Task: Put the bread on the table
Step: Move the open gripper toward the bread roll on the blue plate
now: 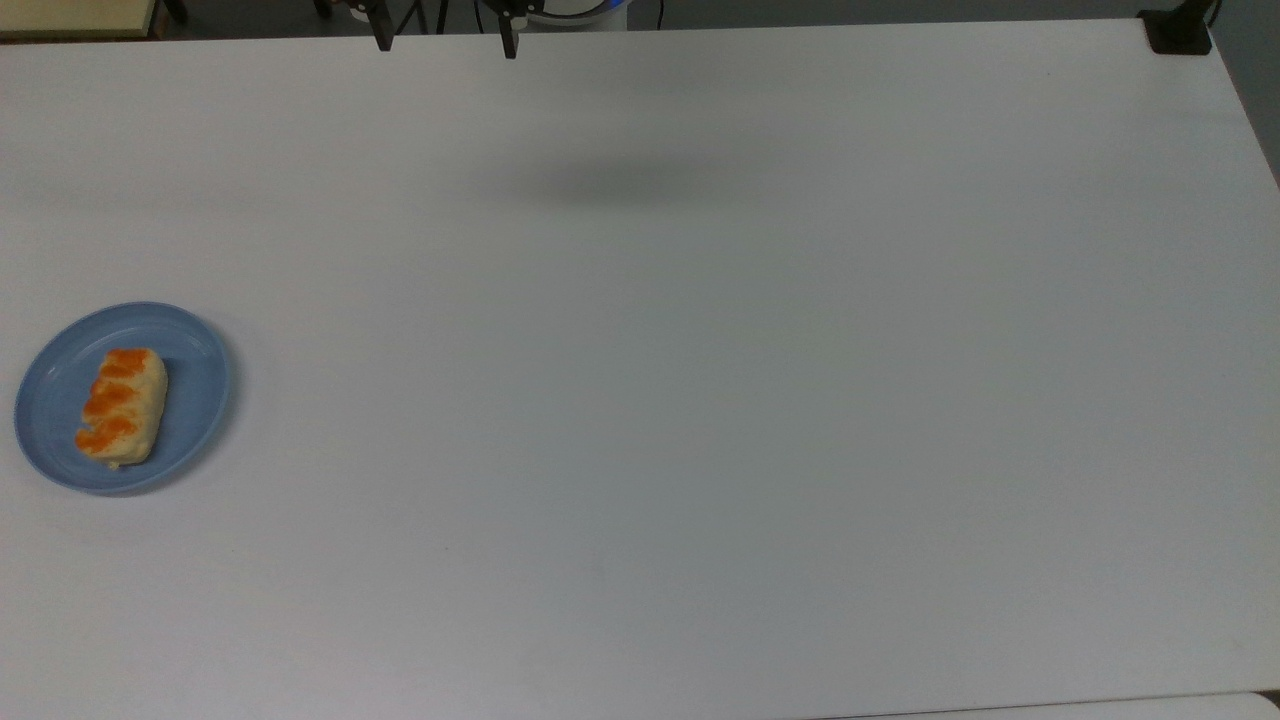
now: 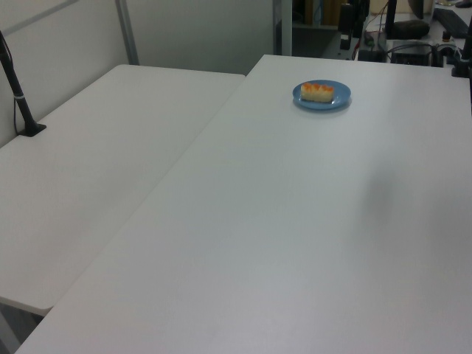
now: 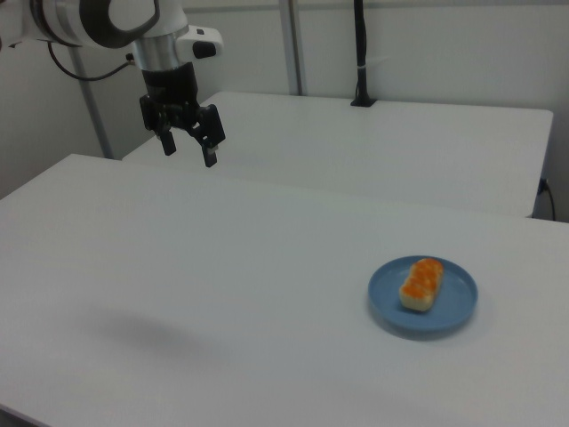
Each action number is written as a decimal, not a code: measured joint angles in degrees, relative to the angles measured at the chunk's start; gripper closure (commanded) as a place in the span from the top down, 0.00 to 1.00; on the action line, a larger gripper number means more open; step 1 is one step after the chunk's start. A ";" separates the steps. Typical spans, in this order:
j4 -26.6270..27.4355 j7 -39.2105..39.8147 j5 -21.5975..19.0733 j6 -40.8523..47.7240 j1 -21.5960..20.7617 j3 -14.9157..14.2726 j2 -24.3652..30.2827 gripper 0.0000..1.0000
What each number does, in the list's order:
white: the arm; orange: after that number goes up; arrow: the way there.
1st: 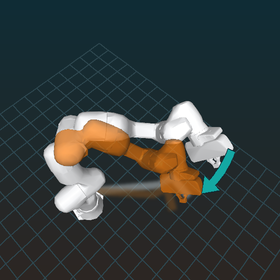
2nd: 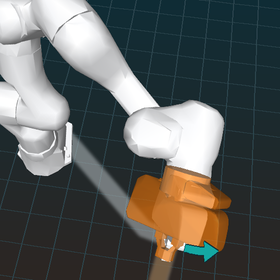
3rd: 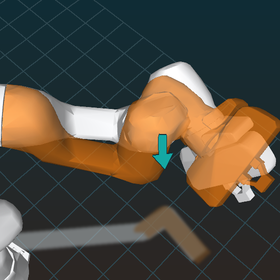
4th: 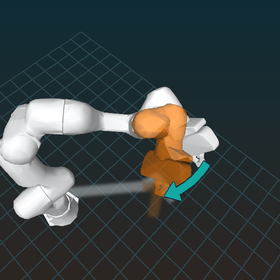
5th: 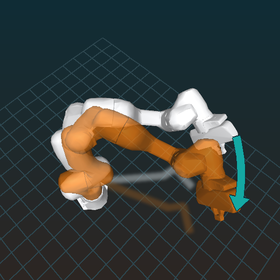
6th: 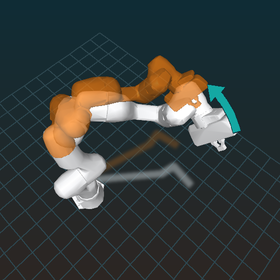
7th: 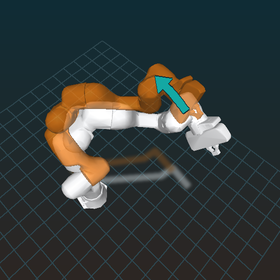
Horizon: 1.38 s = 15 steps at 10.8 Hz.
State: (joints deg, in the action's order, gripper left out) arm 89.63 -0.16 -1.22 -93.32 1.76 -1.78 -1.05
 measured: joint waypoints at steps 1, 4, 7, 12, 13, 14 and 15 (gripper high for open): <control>0.00 0.05 0.00 0.00 0.04 0.00 0.00 1.00; 0.00 0.34 0.00 0.00 1.23 -0.65 0.00 1.00; 0.00 0.58 0.00 0.00 1.30 -0.69 0.00 1.00; -0.01 2.21 4.52 -0.36 4.03 -0.70 -2.40 1.00; -0.19 4.13 6.08 -2.52 5.55 -0.70 -4.51 1.00; -0.30 4.77 6.94 -6.91 7.08 -0.71 -6.66 1.00; -0.37 5.28 7.30 -12.21 8.98 -0.72 -8.55 1.00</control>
State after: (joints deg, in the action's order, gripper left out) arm 89.26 5.12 6.07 -105.53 10.74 -2.50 -9.60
